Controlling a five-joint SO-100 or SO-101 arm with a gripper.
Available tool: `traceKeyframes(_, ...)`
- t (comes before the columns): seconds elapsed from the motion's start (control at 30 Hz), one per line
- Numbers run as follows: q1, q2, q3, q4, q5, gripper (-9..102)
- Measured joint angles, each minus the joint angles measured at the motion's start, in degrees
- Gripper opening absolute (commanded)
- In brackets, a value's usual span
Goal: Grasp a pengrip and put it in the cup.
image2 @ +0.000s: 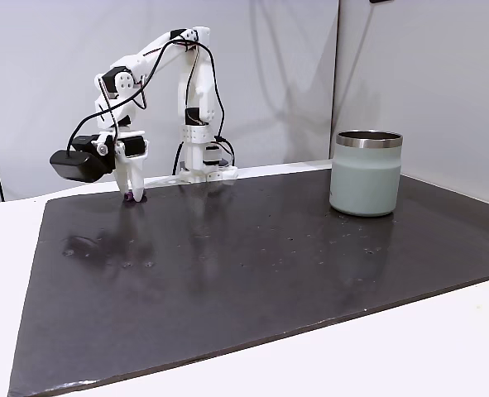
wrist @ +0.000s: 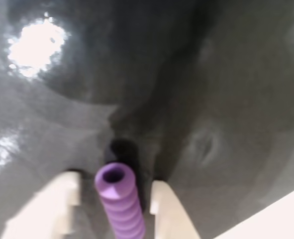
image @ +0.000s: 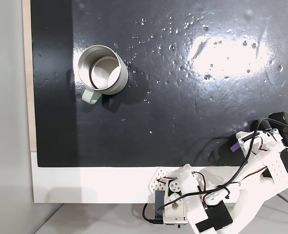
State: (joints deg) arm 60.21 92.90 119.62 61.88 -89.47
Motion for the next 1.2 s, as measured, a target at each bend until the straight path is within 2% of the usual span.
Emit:
traceKeyframes(0.2,-0.2,0.4,1.7,-2.0,-0.7,1)
traceKeyframes(0.6,-3.0,4.2,2.3,-1.8,1.2,0)
traceKeyframes(0.93,-14.0,9.1,-8.3,6.2,18.7,0)
traceKeyframes(1.2,-28.4,15.2,-14.7,12.0,36.7,0)
